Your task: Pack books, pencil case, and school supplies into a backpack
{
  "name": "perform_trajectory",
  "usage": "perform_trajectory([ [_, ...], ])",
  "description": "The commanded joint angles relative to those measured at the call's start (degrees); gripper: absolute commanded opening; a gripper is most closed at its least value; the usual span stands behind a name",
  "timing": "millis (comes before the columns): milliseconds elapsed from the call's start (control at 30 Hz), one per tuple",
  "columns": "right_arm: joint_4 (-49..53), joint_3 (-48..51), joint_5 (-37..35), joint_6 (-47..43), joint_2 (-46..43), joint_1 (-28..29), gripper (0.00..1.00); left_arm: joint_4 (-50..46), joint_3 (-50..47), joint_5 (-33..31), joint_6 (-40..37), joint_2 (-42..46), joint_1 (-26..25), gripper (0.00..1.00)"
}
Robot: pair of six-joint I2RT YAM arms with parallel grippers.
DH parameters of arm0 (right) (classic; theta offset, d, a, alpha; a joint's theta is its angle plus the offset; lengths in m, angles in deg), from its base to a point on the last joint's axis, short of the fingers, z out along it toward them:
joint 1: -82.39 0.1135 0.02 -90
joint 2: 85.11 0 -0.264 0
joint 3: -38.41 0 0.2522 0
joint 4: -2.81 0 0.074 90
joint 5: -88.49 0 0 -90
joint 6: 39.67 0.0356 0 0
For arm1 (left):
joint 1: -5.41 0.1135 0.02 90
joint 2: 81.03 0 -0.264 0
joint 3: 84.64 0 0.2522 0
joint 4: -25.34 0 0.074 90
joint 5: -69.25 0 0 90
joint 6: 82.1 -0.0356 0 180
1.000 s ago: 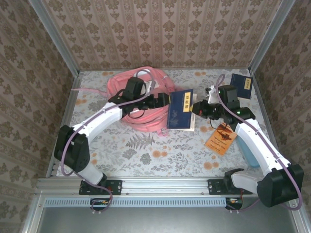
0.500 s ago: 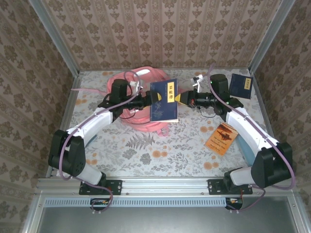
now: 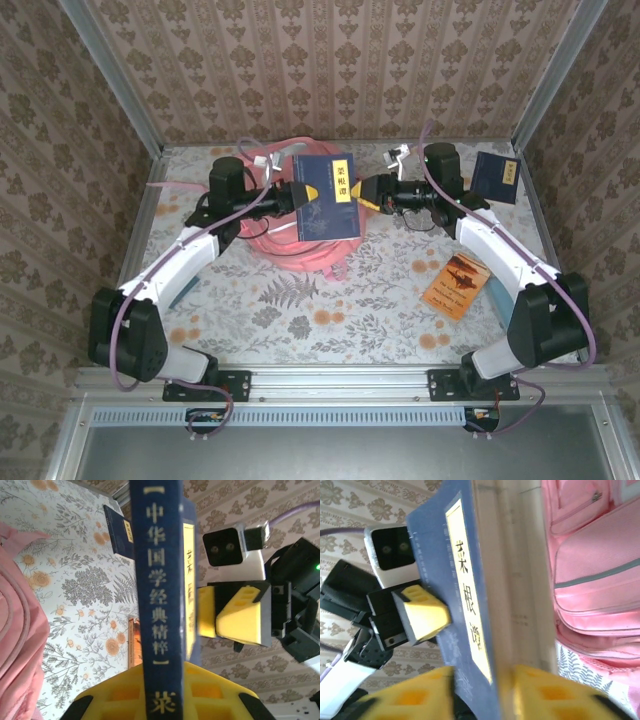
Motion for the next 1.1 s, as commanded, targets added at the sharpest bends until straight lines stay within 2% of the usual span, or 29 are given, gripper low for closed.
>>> perform_trajectory([
  [0,-1.7,3.0,-6.5,3.4,-3.4,-0.4,0.74,3.6,-0.5,-5.4,3.5,2.0,0.3,0.01],
  [200,-20.9,13.3,-8.4,19.3,-4.5,2.1,0.99,8.2,-1.0,-17.7,9.7,3.9,-0.5,0.02],
  [367,-34.1,17.3,-12.9,28.7,-4.4,7.3,1.00,12.1,-2.4,-27.8,14.4,6.1,-2.0,0.02],
  [500,-43.8,17.9,-16.5,35.5,-2.7,10.2,0.99,15.9,-4.2,-32.5,19.6,6.7,-2.6,0.01],
  [733,-47.1,14.2,-21.2,39.8,0.1,13.2,0.99,21.8,-6.4,-36.0,25.5,6.6,-5.7,0.01],
  [1067,-54.6,14.2,-27.1,44.7,3.7,14.4,0.88,23.3,-7.8,-36.9,28.4,6.2,-6.5,0.00],
])
